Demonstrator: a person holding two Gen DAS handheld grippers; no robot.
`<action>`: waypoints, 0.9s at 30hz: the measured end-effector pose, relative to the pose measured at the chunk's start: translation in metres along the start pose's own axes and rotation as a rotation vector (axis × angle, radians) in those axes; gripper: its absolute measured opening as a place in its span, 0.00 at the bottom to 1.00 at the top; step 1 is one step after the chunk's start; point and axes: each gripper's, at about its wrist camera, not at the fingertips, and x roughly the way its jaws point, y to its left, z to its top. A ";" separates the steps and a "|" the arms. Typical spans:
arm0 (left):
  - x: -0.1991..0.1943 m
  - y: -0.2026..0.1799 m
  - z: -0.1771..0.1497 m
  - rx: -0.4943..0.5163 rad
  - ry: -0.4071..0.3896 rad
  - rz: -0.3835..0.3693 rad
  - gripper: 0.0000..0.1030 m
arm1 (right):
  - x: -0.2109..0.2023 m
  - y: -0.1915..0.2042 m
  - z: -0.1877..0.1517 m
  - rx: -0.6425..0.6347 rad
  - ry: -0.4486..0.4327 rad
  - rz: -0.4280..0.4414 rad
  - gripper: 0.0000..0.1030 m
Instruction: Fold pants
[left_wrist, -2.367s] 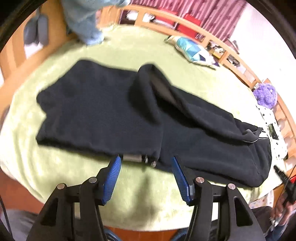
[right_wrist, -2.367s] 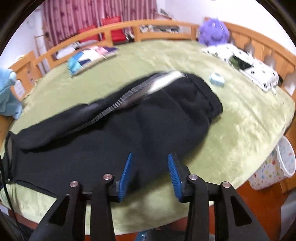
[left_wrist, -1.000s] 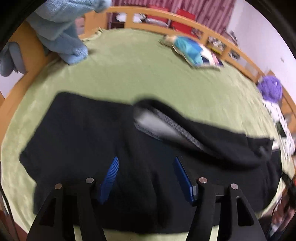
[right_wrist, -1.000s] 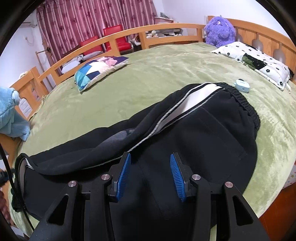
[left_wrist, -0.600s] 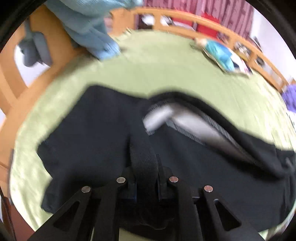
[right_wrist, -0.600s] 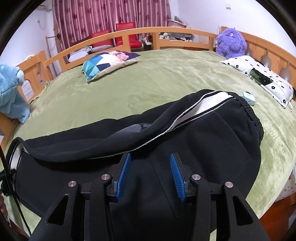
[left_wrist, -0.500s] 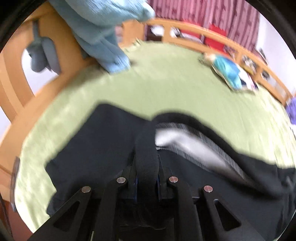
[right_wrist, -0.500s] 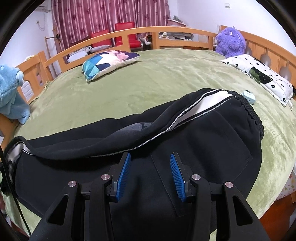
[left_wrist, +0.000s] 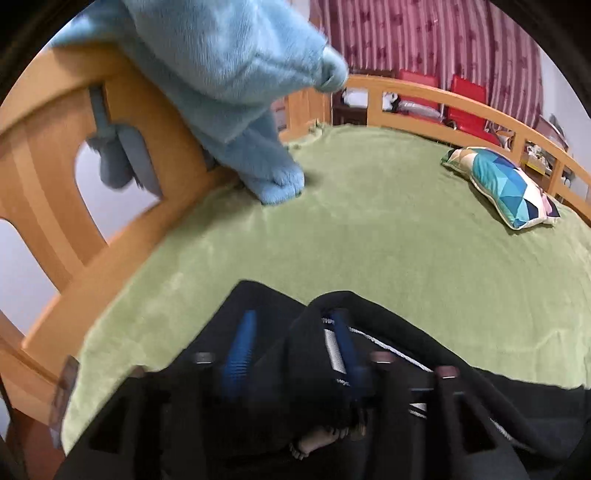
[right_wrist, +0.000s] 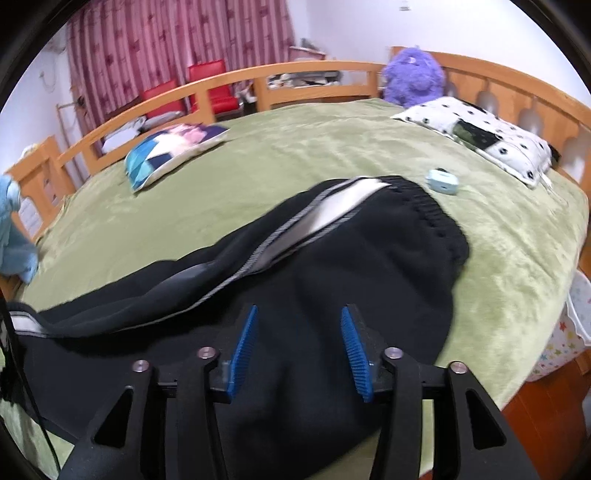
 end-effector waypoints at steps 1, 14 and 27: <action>-0.006 -0.001 0.000 0.003 -0.012 -0.008 0.59 | 0.001 -0.008 0.002 0.001 0.012 -0.006 0.52; -0.091 -0.090 -0.051 0.145 0.058 -0.283 0.63 | 0.062 -0.158 0.032 0.287 0.151 0.046 0.61; -0.127 -0.143 -0.079 0.174 0.138 -0.352 0.63 | 0.101 -0.169 0.103 0.376 0.045 0.345 0.33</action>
